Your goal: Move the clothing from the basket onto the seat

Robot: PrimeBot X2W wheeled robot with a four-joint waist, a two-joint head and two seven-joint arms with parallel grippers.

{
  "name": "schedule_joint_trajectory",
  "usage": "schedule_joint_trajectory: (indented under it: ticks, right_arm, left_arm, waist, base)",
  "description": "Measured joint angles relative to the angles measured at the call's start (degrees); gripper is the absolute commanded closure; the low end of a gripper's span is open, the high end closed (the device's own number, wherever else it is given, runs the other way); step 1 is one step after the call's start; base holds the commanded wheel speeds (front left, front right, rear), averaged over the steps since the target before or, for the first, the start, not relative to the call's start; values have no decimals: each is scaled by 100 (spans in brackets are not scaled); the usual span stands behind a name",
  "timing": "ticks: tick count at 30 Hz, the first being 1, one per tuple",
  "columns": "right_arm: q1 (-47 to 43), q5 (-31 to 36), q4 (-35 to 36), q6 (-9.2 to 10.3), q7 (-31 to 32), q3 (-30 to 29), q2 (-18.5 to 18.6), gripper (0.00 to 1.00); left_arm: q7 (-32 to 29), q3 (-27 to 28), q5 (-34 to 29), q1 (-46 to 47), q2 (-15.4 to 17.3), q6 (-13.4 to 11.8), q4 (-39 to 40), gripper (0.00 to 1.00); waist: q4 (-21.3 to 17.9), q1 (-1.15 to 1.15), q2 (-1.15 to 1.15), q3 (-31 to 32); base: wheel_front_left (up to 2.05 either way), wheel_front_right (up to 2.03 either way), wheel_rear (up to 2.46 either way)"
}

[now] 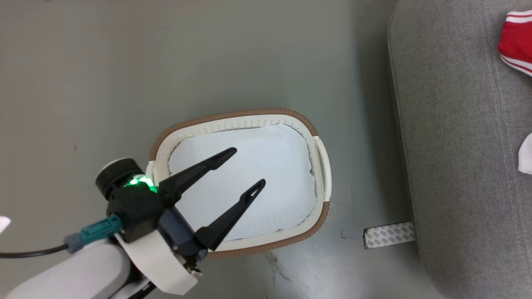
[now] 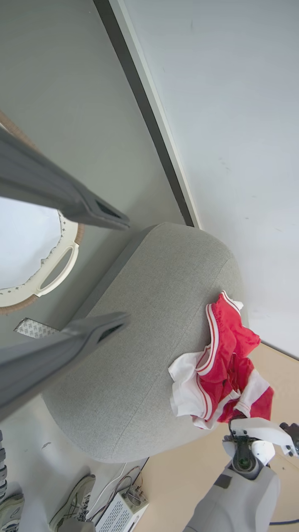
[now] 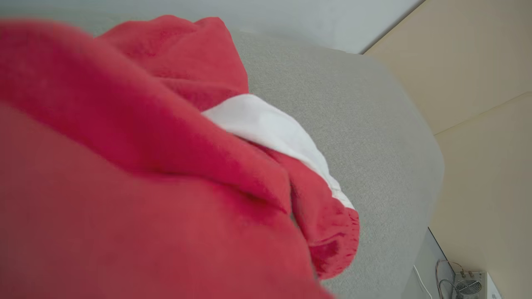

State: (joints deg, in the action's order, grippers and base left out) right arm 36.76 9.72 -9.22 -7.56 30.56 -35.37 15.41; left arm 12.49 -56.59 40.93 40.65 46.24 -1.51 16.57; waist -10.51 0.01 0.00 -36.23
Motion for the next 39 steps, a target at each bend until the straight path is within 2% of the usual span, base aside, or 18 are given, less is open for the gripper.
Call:
schedule_joint_trajectory:
  ticks: [3,4,5,6,10,16,23,28,34,36,39]
  right_arm:
    - [-158,-13,53,0,94,-65,-143,100]
    - [-201,-12,47,0,115,-63,-179,87]
    - [-226,-13,44,0,105,-53,-209,56]
    - [-236,-14,32,0,54,-36,-232,0]
    - [-358,-85,-202,0,-32,198,-60,0]
    - [-830,-742,-406,0,321,1192,746,0]
    - [-1557,-1722,92,0,673,1923,1659,0]
    - [-1917,-2421,681,0,643,2150,2057,0]
    - [-2008,-3036,1254,0,67,2517,1951,0]
    - [-2001,-3140,1392,0,-225,2631,1782,0]
    - [-2011,-3017,1589,0,-915,2588,1311,0]
  left_arm:
    - [14,26,7,1,7,-4,-3,0]
    - [15,34,8,1,16,-5,-10,0]
    - [20,37,13,0,26,-7,-27,0]
    - [23,38,32,-5,31,-9,-52,0]
    - [40,16,48,-70,-12,-14,-171,0]
    - [129,15,277,-279,-301,-111,-576,0]
    - [223,314,746,-790,-575,-254,-1121,0]
    - [257,933,1035,-1238,-597,-471,-1386,0]
    - [264,2249,974,-1975,-802,-824,-1522,0]
    - [265,2681,847,-2230,-903,-889,-1533,0]
    - [265,3262,638,-2587,-1129,-903,-1589,0]
  waist:
    - [11,0,0,0]
    - [8,0,0,2]
    - [1,0,0,14]
    - [-7,0,0,38]
    - [-43,-1,0,234]
    - [-87,-1,0,821]
    - [-93,-2,0,1778]
    - [-35,-3,0,2457]
    - [146,-4,0,3093]
    - [229,-4,0,3253]
    - [410,-4,0,3409]
  base:
    - [0,0,0]
    - [0,0,0]
    - [0,0,0]
    - [0,0,0]
    - [0,0,0]
    - [0,0,0]
    - [0,0,0]
    - [0,0,0]
    - [0,0,0]
    - [0,0,0]
    - [0,0,0]
